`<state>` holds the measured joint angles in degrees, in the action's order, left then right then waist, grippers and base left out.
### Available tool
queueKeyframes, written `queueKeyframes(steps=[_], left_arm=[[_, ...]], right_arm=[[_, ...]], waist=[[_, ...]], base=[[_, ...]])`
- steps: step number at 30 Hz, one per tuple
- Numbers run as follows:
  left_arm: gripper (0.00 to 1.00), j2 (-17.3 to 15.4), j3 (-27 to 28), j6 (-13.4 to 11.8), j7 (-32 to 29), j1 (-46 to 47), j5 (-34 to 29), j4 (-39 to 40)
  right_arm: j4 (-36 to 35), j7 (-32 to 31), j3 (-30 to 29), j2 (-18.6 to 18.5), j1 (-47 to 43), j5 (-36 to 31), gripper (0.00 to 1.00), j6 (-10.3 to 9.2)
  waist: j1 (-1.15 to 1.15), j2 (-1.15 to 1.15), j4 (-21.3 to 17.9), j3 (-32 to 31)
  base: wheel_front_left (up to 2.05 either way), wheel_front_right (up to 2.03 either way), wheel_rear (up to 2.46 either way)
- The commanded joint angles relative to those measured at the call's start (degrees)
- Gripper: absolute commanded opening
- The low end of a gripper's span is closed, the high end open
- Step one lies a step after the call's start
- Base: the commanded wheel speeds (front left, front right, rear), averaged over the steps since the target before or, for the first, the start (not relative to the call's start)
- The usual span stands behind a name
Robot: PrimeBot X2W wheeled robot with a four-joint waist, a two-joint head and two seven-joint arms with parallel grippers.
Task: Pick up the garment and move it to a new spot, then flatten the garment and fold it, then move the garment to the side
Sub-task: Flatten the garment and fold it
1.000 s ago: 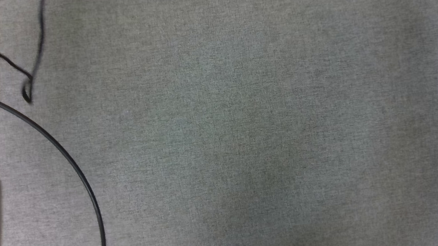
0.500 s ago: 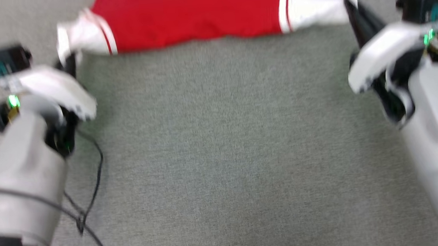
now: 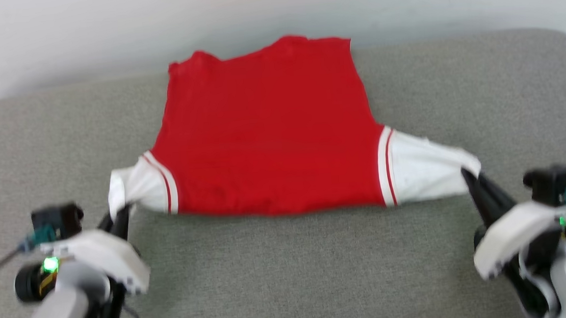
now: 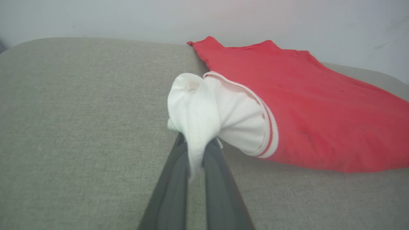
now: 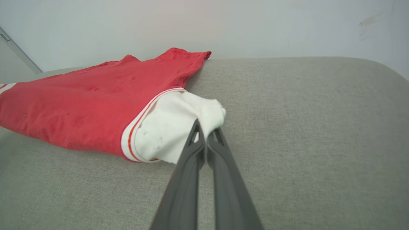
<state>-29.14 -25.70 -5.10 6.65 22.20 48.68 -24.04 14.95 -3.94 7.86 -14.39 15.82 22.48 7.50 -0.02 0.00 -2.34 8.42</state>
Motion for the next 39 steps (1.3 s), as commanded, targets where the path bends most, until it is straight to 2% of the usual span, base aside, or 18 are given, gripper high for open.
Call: queueKeyframes(steps=[1, 5, 8, 12, 15, 16, 17, 18, 19, 24, 30, 33, 39], left_arm=[[0.0, -2.14, 0.33, -3.72, -1.41, -6.03, 0.05, 7.34], [0.0, -5.64, 1.08, -11.26, -4.29, -17.04, 0.59, 21.37], [0.0, -7.43, 1.58, -16.19, -5.82, -24.8, 1.08, 29.02], [0.0, -8.64, 2.21, -20.32, -6.56, -32.03, 1.94, 35.54], [0.0, -8.22, 2.65, -21.63, -5.98, -34.37, 2.4, 38.88], [0.0, -8.0, 2.62, -21.62, -5.86, -34.48, 2.41, 39.39], [0.0, -8.17, 2.5, -21.75, -5.68, -34.41, 1.93, 39.68], [0.0, -8.27, 2.38, -21.95, -5.54, -34.23, 1.62, 39.83], [0.0, -8.34, 2.18, -21.97, -5.43, -33.9, 1.26, 40.05], [0.0, -8.06, 0.81, -22.01, -4.81, -31.03, -1.36, 40.95], [0.0, -6.26, -0.83, -21.24, -3.09, -26.3, -4.42, 42.11], [0.0, -4.83, -2.01, -20.1, -2.28, -23.58, -5.37, 41.74], [0.0, -1.38, -4.87, -16.21, -0.67, -17.3, -6.79, 39.49]], right_arm=[[-4.44, -1.73, -1.4, 1.1, -5.47, -1.2, 0.0, -0.02], [-12.2, -5.6, -4.81, 3.69, -15.16, -3.26, 0.0, -0.02], [-17.12, -8.34, -6.81, 6.42, -21.9, -4.88, 0.0, -0.02], [-20.8, -12.18, -7.68, 8.78, -29.21, -5.78, 0.0, -0.02], [-21.98, -15.06, -7.48, 9.3, -32.18, -6.39, 0.0, -0.02], [-22.15, -15.38, -7.38, 9.37, -32.08, -6.24, 0.0, -0.02], [-22.2, -15.62, -7.24, 9.22, -31.66, -6.45, 0.04, -0.02], [-22.26, -15.63, -7.17, 8.84, -31.07, -6.86, 0.43, -0.02], [-22.44, -15.39, -7.15, 8.75, -30.26, -6.76, 1.0, -0.02], [-22.55, -12.12, -8.83, 8.04, -24.75, -6.1, 1.0, -0.02], [-18.49, -9.39, -12.93, 6.99, -11.11, -4.94, 1.0, -0.02], [-12.58, -10.96, -14.21, 4.63, -2.06, -3.63, 1.0, -0.01], [0.61, -18.43, -13.13, -1.8, 15.64, -2.44, 1.0, -0.02]], waist=[[0.02, 0.0, 0.34, -2.24], [0.02, 0.0, 0.25, -3.87], [0.02, 0.0, 0.29, -4.77], [0.02, 0.0, 0.42, -5.44], [0.02, 0.0, 0.82, -5.44], [0.02, 0.0, 0.86, -5.47], [0.02, 0.0, 0.95, -5.47], [0.02, 0.0, 1.11, -5.44], [0.02, 0.0, 1.31, -5.37], [0.02, 0.0, 3.35, -4.24], [0.02, 0.0, 7.72, -0.17], [0.02, 0.0, 10.35, 2.64], [0.02, 0.0, 16.61, 8.34]], base=[[0.0, 0.0, 0.0], [0.0, 0.0, 0.0], [0.0, 0.0, 0.0], [0.0, 0.0, 0.0], [0.0, 0.0, 0.0], [0.0, 0.0, 0.0], [0.0, 0.0, 0.0], [0.0, 0.0, 0.0], [0.0, 0.0, 0.0], [0.0, 0.0, 0.0], [0.0, 0.0, 0.0], [0.0, 0.0, 0.0], [0.0, 0.0, 0.0]])
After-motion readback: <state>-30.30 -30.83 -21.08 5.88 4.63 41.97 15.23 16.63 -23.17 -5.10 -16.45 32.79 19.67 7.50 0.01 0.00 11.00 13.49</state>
